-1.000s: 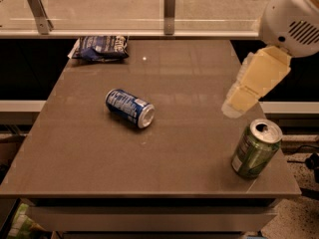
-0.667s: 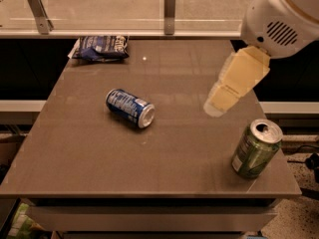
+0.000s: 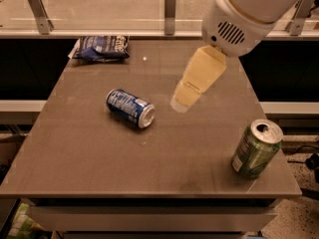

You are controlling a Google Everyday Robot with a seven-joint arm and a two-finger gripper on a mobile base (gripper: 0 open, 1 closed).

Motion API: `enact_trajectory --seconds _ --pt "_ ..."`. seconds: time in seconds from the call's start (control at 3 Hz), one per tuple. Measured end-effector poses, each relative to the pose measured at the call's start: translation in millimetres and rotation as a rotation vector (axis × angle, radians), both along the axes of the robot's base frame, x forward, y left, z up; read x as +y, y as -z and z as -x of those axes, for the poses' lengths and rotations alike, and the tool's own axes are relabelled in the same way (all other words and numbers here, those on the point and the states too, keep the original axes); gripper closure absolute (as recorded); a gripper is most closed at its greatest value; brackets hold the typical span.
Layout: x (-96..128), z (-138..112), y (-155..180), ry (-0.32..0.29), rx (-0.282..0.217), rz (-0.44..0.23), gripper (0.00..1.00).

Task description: Place pepsi can upright

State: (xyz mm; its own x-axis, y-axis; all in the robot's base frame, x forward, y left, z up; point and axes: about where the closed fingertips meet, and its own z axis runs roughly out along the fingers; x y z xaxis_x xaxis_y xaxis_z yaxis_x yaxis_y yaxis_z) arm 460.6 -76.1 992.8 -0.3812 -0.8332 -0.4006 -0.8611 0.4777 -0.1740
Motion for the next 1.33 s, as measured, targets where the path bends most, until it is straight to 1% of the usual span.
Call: enact_trajectory --seconds 0.33,1.0,1.33 --pt "18 -10 12 0.035 0.025 0.023 0.00" --pt "39 -30 39 0.164 0.040 0.081 0.00" --pt "67 -40 61 0.151 0.054 0.100 0.00"
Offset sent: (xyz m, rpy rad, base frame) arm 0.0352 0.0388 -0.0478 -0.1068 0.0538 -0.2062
